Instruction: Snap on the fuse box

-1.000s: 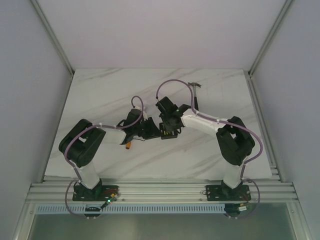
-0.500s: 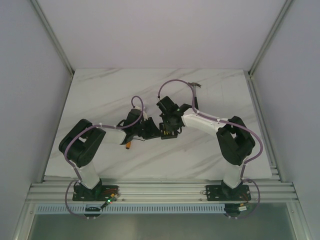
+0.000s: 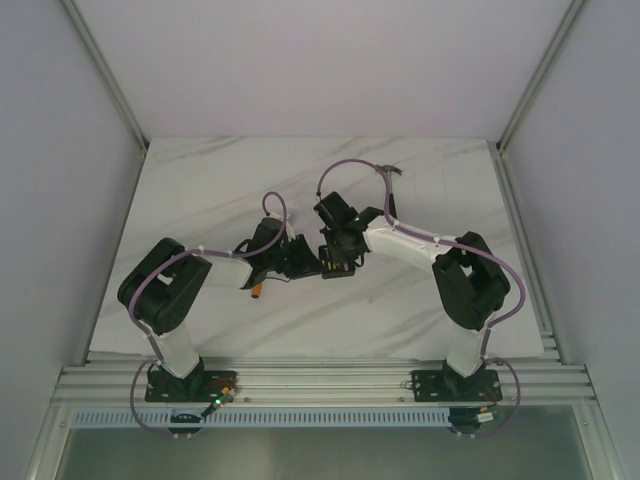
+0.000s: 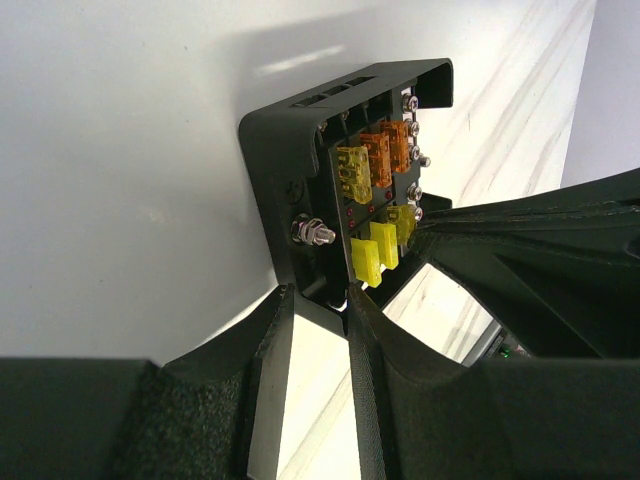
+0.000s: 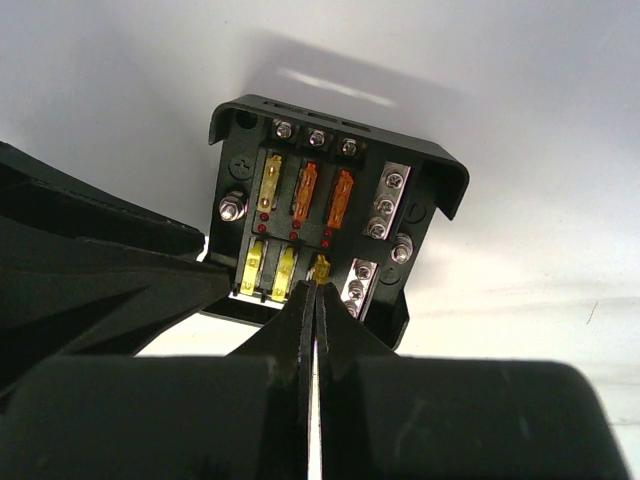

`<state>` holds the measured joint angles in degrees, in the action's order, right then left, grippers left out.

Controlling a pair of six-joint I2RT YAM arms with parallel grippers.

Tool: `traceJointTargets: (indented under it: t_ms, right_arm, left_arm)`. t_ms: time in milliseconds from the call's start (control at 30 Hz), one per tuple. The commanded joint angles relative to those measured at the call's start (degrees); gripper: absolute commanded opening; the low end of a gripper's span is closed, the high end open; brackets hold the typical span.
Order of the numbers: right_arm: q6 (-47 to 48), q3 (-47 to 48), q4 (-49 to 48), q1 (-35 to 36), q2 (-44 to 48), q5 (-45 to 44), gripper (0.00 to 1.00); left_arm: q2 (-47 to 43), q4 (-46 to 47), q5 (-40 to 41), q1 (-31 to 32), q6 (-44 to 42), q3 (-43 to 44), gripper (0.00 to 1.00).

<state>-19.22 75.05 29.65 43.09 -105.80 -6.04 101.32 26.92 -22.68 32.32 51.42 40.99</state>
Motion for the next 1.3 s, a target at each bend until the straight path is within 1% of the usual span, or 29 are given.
traceJointTargets:
  t_ms: [0,267,433,533,667,800,933,967,1067,1200,1267]
  right_arm:
    - [0.4,-2.6,5.0,1.3,-5.2,2.5,0.0]
    - [1.2,-4.1,5.5,2.9,-9.4,2.5,0.0]
    - [1.6,-3.9,4.6,3.3,-13.2,4.1,0.0]
    - [0.9,-4.5,5.0,3.4,-15.6,2.6,0.0]
    - [0.6,-5.4,4.1,3.6,-16.0,2.2,0.0]
    - [1.1,-4.6,1.6,3.7,-11.1,1.5,0.0]
    - [1.8,-3.9,-1.0,3.8,-2.2,-0.5,0.0]
    - [1.9,-3.9,-1.6,3.8,0.0,-1.1,0.01]
    - [2.3,-4.7,-3.8,3.7,6.7,-2.9,0.13]
    - [2.2,-8.8,-7.8,2.8,14.9,-5.0,0.28]
    - [2.0,-11.4,-9.8,1.8,18.6,-6.1,0.31]
  left_arm:
    - [0.6,0.3,-0.6,-0.1,0.5,-0.1,0.37]
    - [0.7,1.2,-0.8,-0.1,0.9,-0.5,0.37]
    - [0.6,1.7,-0.7,0.2,1.3,-1.0,0.37]
    - [0.5,1.9,-0.6,0.3,1.5,-1.3,0.37]
    - [0.5,2.2,-0.6,0.4,1.6,-1.5,0.37]
    - [-0.1,2.4,-0.7,0.7,1.8,-1.9,0.37]
    - [-2.5,1.0,0.3,0.7,1.2,-2.4,0.37]
    - [-3.5,-0.1,1.2,0.7,0.8,-2.4,0.37]
    - [-6.8,-4.2,3.5,0.5,-1.4,-1.6,0.38]
    - [-10.9,-11.0,7.5,-0.9,-5.7,0.9,0.48]
    - [-12.1,-14.8,10.2,-1.7,-8.0,3.1,0.53]
